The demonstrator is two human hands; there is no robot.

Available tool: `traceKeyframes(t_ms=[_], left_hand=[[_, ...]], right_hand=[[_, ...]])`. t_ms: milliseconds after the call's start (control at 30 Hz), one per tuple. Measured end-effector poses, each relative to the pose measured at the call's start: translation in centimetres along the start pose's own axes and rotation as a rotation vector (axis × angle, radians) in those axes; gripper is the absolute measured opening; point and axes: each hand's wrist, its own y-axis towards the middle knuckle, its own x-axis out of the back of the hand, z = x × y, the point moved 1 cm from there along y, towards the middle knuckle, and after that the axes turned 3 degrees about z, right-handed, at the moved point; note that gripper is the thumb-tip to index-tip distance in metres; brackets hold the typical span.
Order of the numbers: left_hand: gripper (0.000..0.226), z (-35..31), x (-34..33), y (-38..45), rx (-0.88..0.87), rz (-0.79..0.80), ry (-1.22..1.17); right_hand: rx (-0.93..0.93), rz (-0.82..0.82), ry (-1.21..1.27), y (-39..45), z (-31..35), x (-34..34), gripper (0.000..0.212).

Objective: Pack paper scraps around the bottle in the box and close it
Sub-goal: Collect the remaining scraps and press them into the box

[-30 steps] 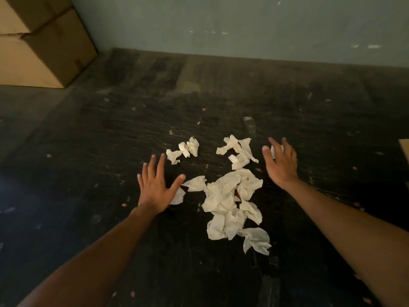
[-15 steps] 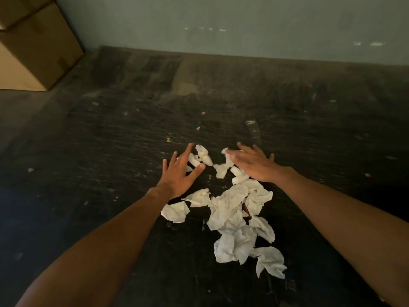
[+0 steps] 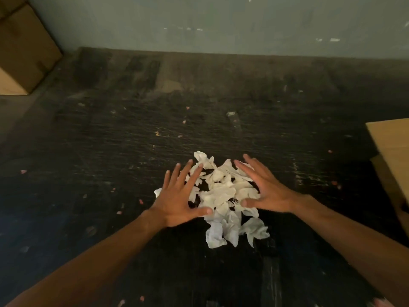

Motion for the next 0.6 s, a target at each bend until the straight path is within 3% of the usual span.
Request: traceKeyframes(t_ms=[67,133,267,600], left_hand=[[0.128,-2.1,-1.7,-2.8,-0.027,-0.007,0.075],[0.133,-4.0,-4.3,-4.8,-0.073,0.029,0.148],[0.133,-4.9,-6.9,-3.1,0.041,0.028,0.201],[0.122,-2.4,-3.5,0.9,0.278,-0.045,0.217]], right_hand=[[-0.03,-0.006,-0.132,-3.0,-0.3,-2.1,0.127],[-0.044,0.012,-0.31,-5.2,-0.7,-4.9,0.135],[-0.102,-0.002,-0.405,-5.2,-1.8,-7.4,0.134],[0.0,0.035,-0.512,4.4,-0.3,-1.4,0.135]])
